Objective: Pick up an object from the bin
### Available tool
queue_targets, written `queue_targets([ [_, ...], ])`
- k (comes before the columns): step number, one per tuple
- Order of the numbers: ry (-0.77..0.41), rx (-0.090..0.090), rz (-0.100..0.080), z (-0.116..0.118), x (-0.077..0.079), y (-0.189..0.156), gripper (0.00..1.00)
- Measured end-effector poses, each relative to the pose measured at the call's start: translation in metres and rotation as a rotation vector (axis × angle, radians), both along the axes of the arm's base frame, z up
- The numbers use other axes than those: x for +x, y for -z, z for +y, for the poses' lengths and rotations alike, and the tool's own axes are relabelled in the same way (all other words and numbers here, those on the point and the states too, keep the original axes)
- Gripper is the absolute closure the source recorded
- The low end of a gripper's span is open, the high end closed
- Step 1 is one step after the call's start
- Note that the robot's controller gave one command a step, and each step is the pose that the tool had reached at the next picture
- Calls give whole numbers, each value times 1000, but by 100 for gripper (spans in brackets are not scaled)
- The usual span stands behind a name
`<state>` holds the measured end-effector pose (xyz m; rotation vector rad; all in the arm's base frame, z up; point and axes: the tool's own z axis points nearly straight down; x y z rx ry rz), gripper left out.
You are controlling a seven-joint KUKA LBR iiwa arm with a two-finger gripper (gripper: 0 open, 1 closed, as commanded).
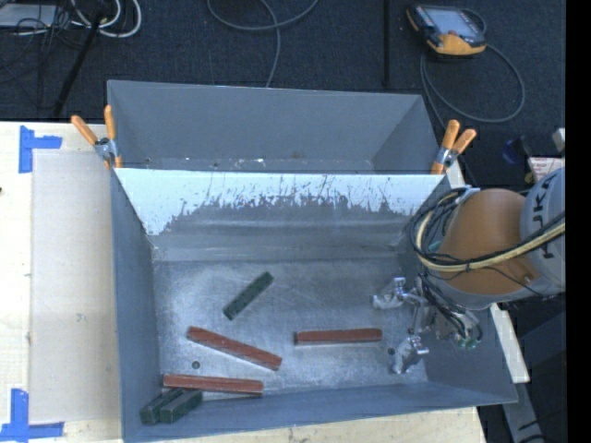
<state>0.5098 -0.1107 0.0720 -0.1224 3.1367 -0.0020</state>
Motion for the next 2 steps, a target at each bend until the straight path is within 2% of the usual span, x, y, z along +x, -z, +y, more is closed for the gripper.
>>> queue_targets([
  [1, -2, -1, -6, 0, 2, -2, 100],
  [2, -3, 0, -1, 0, 0, 0, 0],
])
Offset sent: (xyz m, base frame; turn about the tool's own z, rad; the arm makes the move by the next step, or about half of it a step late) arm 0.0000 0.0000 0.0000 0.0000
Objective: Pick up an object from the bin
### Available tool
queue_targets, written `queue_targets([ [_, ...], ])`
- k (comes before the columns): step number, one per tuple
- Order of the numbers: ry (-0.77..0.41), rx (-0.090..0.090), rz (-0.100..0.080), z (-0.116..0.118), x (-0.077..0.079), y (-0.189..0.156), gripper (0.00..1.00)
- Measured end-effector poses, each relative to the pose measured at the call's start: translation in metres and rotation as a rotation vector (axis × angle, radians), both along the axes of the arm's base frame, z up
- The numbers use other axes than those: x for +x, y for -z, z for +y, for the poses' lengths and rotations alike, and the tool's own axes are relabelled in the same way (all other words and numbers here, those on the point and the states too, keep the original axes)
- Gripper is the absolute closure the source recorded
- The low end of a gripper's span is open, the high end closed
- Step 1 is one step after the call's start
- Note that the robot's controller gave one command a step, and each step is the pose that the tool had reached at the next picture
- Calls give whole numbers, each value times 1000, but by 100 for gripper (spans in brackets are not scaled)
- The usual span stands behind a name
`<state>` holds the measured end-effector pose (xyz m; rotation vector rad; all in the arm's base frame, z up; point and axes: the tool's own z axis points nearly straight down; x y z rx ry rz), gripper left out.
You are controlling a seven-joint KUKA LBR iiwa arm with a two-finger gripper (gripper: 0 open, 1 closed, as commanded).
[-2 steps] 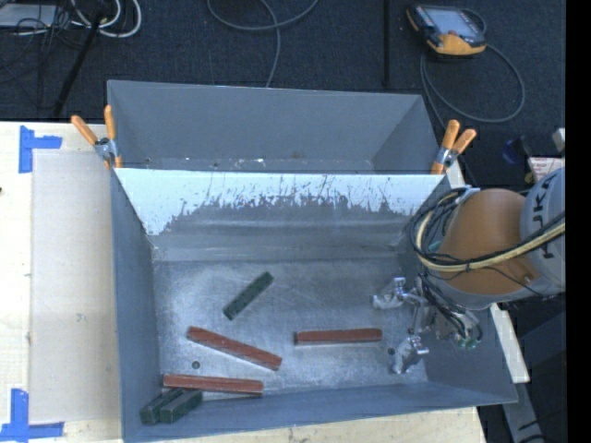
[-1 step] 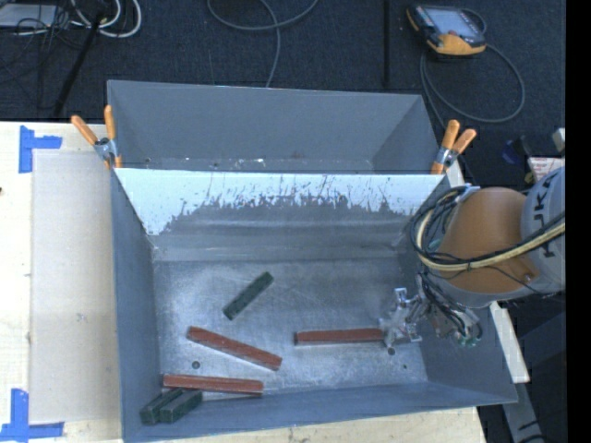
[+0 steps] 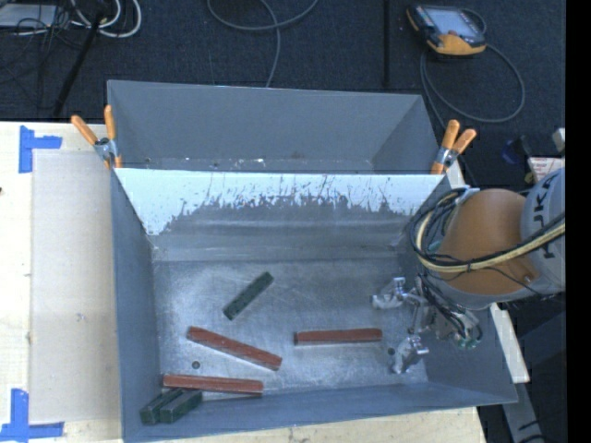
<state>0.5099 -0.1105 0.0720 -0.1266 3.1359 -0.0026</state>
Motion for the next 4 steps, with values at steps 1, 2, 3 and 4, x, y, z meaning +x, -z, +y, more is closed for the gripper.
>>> queue_targets([
  [1, -1, -1, -5, 0, 2, -2, 100],
  [2, -2, 0, 1, 0, 0, 0, 0],
  [3, -3, -1, -5, 0, 2, -2, 100],
  [4, -4, 0, 0, 0, 0, 0, 0],
])
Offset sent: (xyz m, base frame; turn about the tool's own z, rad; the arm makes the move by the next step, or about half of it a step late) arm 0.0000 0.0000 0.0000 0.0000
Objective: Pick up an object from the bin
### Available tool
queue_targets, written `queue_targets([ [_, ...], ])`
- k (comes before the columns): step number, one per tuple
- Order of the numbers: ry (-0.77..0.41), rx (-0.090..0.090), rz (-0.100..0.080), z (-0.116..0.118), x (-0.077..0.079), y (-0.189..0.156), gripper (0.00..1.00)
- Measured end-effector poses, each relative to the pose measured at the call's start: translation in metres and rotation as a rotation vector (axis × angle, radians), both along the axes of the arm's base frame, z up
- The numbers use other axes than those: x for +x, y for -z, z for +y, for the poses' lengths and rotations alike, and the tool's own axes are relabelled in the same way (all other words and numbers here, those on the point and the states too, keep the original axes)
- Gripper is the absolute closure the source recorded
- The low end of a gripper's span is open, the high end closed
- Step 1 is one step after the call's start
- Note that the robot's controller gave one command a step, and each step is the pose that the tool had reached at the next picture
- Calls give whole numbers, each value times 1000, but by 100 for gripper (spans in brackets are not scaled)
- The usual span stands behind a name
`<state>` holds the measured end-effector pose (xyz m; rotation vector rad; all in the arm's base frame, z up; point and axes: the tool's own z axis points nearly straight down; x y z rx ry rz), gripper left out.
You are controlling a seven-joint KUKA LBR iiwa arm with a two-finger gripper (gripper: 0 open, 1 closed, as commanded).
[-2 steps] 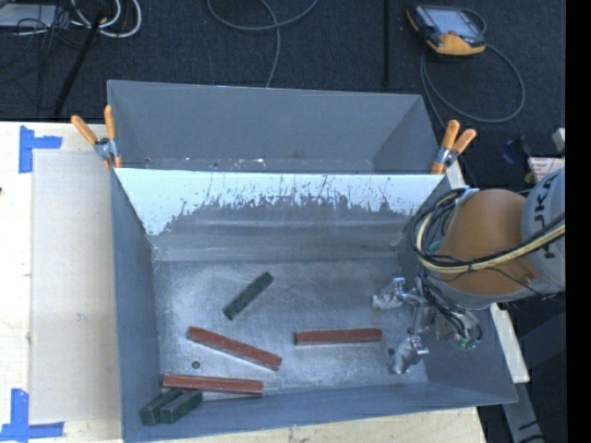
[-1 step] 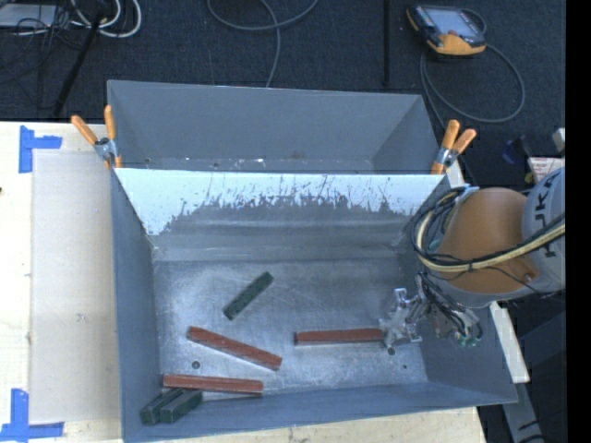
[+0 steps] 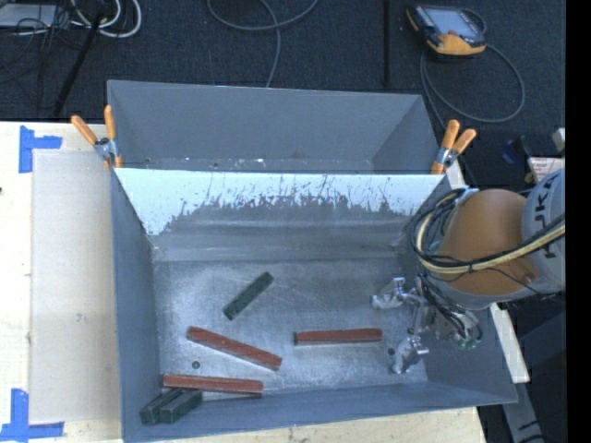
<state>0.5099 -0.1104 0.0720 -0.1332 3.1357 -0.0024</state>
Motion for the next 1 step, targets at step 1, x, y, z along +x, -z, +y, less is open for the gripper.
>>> queue_targets([
  [1, 0, 0, 0, 0, 0, 0, 0],
])
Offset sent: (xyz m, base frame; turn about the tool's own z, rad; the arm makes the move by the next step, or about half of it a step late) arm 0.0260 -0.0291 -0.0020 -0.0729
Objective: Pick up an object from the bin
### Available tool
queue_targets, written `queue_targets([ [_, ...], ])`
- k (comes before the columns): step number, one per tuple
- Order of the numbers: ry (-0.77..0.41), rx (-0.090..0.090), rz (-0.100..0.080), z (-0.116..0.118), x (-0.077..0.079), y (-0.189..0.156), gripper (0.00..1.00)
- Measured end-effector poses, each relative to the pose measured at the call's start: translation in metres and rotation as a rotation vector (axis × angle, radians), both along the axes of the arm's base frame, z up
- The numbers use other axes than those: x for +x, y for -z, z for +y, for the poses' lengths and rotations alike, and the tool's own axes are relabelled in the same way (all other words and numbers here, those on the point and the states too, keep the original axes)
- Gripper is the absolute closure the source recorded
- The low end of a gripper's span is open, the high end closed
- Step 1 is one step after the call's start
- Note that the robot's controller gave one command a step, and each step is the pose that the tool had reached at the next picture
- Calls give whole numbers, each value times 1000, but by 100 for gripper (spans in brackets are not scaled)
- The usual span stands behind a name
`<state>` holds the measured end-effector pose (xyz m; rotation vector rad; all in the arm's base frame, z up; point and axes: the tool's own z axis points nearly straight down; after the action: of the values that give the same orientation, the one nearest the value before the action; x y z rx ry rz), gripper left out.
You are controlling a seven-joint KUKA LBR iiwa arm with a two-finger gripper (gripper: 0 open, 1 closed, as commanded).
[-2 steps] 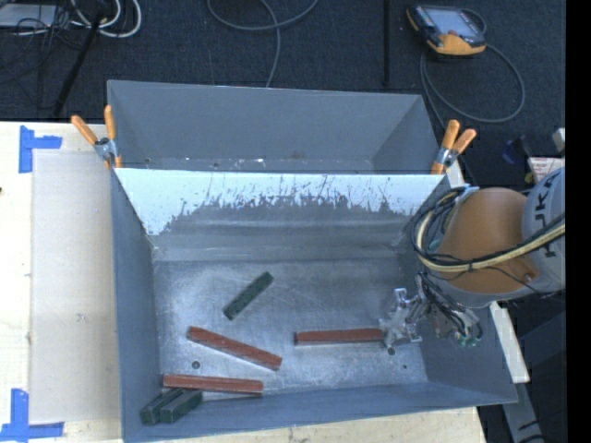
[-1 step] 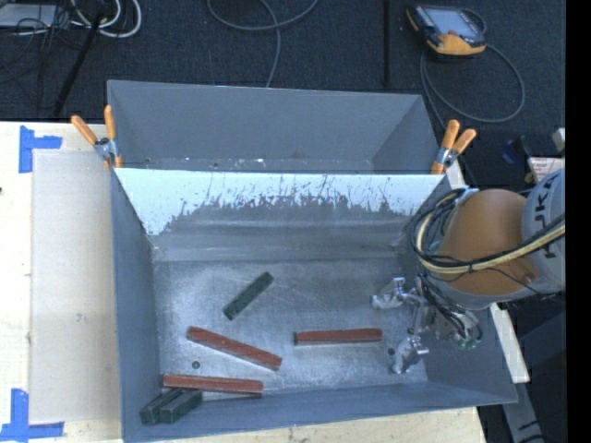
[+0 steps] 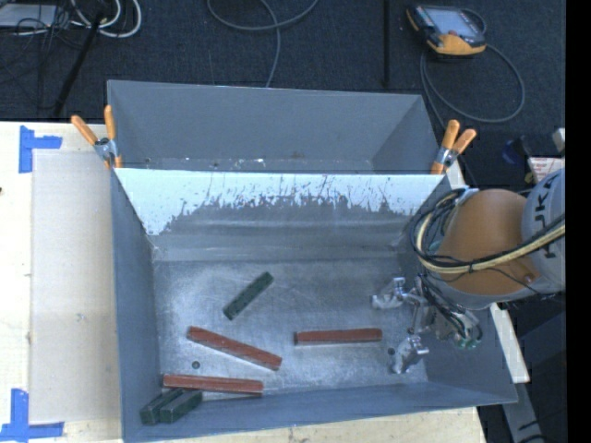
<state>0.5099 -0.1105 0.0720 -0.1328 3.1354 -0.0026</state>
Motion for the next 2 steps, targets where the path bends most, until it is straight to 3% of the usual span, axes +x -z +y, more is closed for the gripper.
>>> queue_targets([
  [1, -73, 0, -5, -28, 30, -2, 100],
  [2, -74, 0, -1, -28, 28, 0, 0],
])
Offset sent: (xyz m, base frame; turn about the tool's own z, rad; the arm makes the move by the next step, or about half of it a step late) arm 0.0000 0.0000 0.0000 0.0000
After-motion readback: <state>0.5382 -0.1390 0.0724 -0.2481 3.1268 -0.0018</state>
